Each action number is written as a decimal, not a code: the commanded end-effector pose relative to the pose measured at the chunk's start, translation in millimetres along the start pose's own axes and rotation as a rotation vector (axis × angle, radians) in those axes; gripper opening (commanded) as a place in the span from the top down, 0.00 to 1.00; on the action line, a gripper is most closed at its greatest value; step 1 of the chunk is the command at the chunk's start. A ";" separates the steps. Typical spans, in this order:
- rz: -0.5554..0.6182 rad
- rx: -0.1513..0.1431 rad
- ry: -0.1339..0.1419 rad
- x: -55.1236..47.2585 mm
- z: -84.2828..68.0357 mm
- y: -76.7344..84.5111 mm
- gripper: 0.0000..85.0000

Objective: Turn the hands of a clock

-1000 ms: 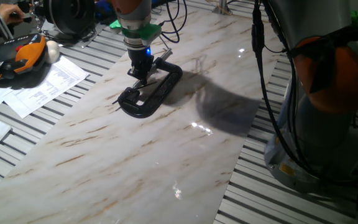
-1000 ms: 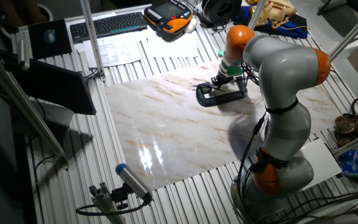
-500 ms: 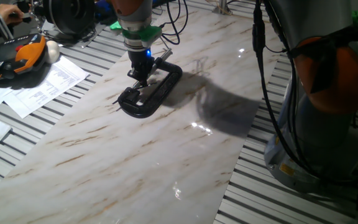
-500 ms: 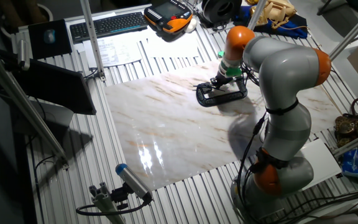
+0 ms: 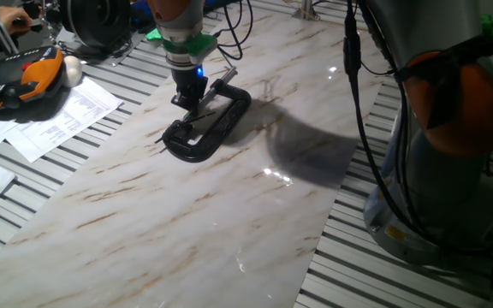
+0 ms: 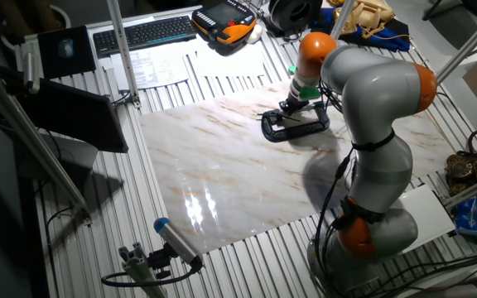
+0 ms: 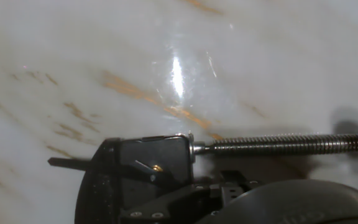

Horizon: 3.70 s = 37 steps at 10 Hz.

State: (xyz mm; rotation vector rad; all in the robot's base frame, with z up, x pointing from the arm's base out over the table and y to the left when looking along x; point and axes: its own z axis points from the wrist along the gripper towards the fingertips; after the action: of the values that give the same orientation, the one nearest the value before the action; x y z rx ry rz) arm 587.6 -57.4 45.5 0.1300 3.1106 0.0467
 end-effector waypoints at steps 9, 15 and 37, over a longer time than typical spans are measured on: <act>0.019 -0.014 0.004 16.3 1.4 7.8 1.00; 0.033 -0.011 0.005 22.9 -0.2 15.9 1.00; 0.074 -0.004 0.017 28.1 -2.3 39.9 1.00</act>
State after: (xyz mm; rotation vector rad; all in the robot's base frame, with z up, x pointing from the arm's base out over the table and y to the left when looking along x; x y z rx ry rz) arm 562.8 -15.3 48.3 0.2465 3.1218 0.0568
